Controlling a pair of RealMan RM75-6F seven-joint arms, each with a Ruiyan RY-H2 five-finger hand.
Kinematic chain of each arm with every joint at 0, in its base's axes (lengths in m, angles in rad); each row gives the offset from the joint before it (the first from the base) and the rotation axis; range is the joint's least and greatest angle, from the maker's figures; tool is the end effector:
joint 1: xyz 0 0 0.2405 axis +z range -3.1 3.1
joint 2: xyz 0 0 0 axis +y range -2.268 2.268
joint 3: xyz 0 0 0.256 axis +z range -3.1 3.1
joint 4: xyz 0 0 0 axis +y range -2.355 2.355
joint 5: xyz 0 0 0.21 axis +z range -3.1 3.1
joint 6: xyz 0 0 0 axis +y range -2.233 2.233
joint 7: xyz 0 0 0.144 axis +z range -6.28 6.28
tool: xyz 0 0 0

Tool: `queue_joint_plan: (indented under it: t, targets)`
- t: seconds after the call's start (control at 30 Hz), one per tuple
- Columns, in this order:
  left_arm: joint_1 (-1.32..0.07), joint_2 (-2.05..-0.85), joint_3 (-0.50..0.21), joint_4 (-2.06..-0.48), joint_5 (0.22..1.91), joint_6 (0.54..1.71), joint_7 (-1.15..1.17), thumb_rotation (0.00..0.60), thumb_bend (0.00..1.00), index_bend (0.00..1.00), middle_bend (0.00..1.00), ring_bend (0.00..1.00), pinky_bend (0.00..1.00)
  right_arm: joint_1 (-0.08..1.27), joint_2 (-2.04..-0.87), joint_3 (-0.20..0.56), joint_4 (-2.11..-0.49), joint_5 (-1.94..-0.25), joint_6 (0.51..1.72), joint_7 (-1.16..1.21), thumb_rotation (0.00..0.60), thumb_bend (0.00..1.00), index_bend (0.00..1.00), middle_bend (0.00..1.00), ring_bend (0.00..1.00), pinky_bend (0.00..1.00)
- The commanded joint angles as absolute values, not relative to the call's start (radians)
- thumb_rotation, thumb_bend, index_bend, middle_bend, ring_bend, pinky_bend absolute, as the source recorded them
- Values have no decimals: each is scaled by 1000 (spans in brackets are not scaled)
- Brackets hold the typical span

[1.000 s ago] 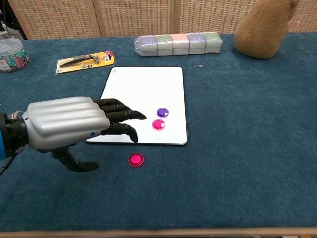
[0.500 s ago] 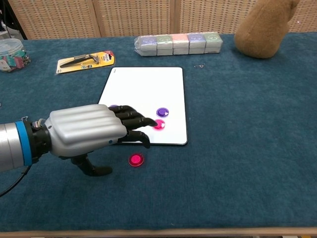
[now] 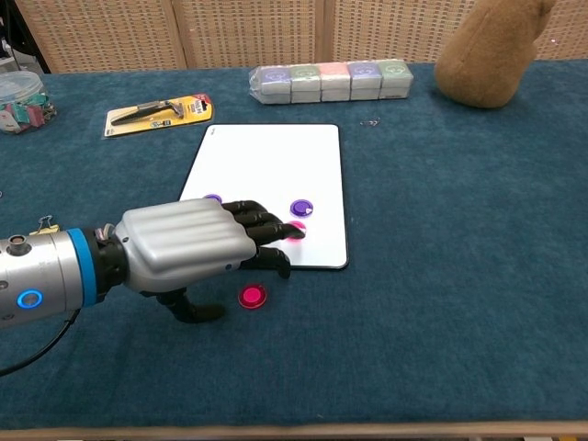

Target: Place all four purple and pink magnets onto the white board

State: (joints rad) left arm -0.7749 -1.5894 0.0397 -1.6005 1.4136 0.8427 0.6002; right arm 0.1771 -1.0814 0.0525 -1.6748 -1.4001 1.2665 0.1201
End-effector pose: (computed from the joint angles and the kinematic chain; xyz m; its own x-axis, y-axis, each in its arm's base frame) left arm -0.1186 0.2476 -0.0745 0.7743 0.1589 0.6125 0.4579 -0.8088 -0.3690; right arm -0.3078 -0.2060 0.1416 0.2422 -0.1841 0.9526 -0.9679 0.0223 0.2504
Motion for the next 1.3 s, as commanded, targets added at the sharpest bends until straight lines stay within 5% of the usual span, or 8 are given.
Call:
queue_joint_plan:
  t: [0.03, 0.5, 0.87, 1.3]
  targets:
    - [-777, -1593, 38, -1602, 1410, 842, 603, 600, 310, 251, 0, 0, 0, 178, -1081, 53, -1674, -1400, 1265, 122, 600, 0, 289, 0, 0, 0]
    - [-792, -1612, 32, -1613, 1371, 825, 650, 600, 321, 302, 0, 0, 0, 177, -1078, 53, -1676, -1401, 1263, 129, 600, 0, 289, 0, 0, 0]
    - [-790, -1614, 37, -1612, 1361, 838, 657, 600, 337, 633, 0, 0, 0, 177, -1078, 53, -1676, -1402, 1261, 131, 600, 0, 289, 0, 0, 0]
    - [-772, -1635, 49, -1583, 1403, 890, 656, 600, 356, 830, 0, 0, 10, 176, -1078, 52, -1677, -1405, 1263, 133, 600, 0, 289, 0, 0, 0]
